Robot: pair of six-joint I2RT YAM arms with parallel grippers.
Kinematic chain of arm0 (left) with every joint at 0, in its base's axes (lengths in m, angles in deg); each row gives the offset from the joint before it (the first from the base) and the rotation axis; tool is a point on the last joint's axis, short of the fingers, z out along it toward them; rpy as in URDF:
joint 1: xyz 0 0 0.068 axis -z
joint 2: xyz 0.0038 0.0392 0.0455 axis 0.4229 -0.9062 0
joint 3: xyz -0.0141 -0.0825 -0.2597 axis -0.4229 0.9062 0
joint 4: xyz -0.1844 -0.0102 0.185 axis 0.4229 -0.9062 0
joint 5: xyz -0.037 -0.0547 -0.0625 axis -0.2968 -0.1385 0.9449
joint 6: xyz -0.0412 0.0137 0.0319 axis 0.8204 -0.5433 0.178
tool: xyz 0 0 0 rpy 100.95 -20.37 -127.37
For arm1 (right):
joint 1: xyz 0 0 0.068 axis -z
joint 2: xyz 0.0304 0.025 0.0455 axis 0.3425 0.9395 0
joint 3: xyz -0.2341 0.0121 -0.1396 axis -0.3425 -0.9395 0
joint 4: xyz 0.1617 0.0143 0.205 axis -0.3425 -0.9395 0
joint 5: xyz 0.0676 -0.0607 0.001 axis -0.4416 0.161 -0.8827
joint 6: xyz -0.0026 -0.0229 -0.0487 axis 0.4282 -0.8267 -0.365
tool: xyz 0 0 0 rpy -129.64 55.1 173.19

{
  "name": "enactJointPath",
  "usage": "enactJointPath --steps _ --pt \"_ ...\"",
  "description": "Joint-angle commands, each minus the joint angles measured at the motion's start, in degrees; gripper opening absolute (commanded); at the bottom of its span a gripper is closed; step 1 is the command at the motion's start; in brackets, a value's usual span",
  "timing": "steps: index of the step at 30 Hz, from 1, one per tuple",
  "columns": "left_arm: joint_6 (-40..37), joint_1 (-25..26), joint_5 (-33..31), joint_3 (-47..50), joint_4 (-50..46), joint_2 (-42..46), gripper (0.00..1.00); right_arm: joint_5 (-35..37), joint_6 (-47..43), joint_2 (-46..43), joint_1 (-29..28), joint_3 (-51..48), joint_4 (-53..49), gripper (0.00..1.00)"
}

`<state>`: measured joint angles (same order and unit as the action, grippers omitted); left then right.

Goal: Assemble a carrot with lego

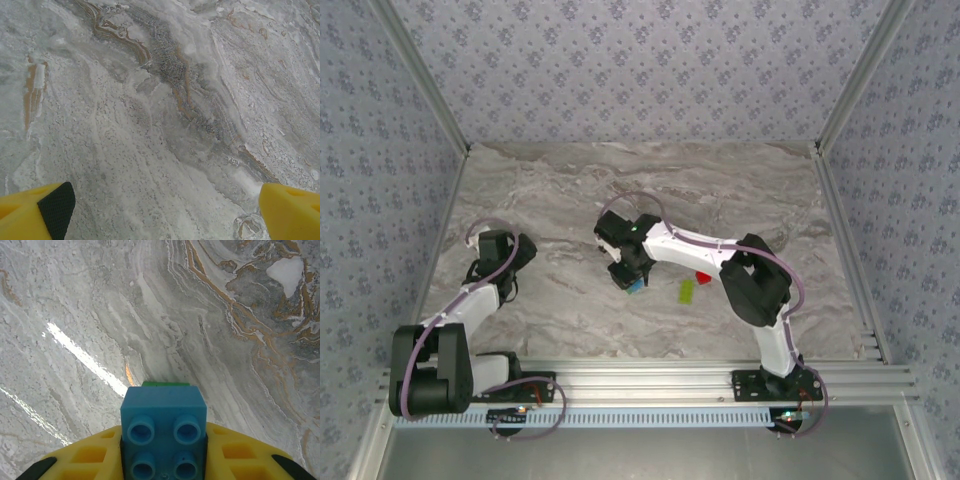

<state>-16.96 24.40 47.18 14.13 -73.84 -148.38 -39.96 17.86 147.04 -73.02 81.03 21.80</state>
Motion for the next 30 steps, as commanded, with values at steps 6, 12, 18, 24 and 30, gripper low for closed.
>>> enactJointPath --steps 6,12,18,24,30 --pt "0.1 0.3 -0.9 -1.4 0.5 -0.3 0.96 0.9 1.1 1.0 -0.9 -2.7 -0.7 0.25" --pt "0.1 0.3 -0.9 -1.4 0.5 -0.3 0.96 1.7 1.2 1.1 -1.0 -4.0 -0.5 0.25" --pt "0.1 0.4 -0.9 -1.4 0.5 -0.3 0.96 4.3 0.8 2.5 -1.8 -4.5 -1.5 0.24" --pt "0.1 0.4 -0.9 -1.3 0.5 -0.2 0.96 4.6 1.0 4.1 -2.5 -6.0 -0.7 0.24" --pt "0.1 0.4 -0.9 -1.4 0.5 -0.3 0.96 4.1 1.3 5.4 -2.8 -7.6 0.8 0.24"
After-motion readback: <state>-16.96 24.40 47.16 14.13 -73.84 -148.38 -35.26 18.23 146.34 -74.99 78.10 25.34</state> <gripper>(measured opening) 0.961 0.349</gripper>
